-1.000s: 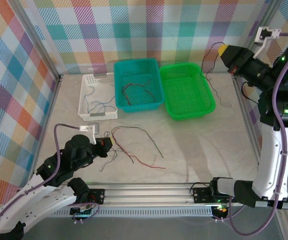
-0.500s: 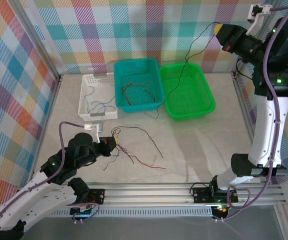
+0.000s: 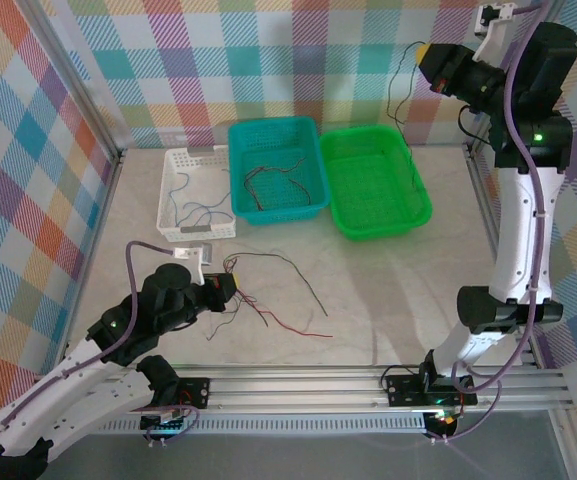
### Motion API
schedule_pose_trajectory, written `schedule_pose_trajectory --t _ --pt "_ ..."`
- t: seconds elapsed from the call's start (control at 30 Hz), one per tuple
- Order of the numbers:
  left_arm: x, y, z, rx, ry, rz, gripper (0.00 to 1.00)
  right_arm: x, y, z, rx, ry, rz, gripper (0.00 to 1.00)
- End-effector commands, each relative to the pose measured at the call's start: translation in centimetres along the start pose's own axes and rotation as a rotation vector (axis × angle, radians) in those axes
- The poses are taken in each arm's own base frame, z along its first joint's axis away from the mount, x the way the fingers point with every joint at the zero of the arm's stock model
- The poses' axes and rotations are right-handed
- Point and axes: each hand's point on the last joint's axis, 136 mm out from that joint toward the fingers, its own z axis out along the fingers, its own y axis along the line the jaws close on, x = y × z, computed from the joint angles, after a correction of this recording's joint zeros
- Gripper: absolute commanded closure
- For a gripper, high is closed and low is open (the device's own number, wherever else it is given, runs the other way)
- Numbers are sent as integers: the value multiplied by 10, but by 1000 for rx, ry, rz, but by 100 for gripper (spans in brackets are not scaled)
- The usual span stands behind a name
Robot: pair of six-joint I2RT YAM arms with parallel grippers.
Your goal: Untangle the cables
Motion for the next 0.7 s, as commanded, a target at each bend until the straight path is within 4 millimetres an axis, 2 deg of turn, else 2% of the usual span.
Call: schedule_pose_trajectory --t 0.0,0.13,0.23,0.4,0.5,0.67 --pt "-2 -2 2 15 -14 0 100 -4 0 2 2 -11 -40 100" --pt "-1 -1 5 11 -8 2 100 -6 -4 6 15 -17 -48 100" --pt "0 -1 7 13 -2 2 100 5 -26 16 72 19 -41 100" --pt "1 -2 9 15 3 0 100 45 -77 38 192 95 -27 100" --pt "2 -1 9 11 7 2 100 73 -101 47 233 124 -22 100" --pt "3 0 8 8 11 4 100 113 -116 53 255 183 -18 100"
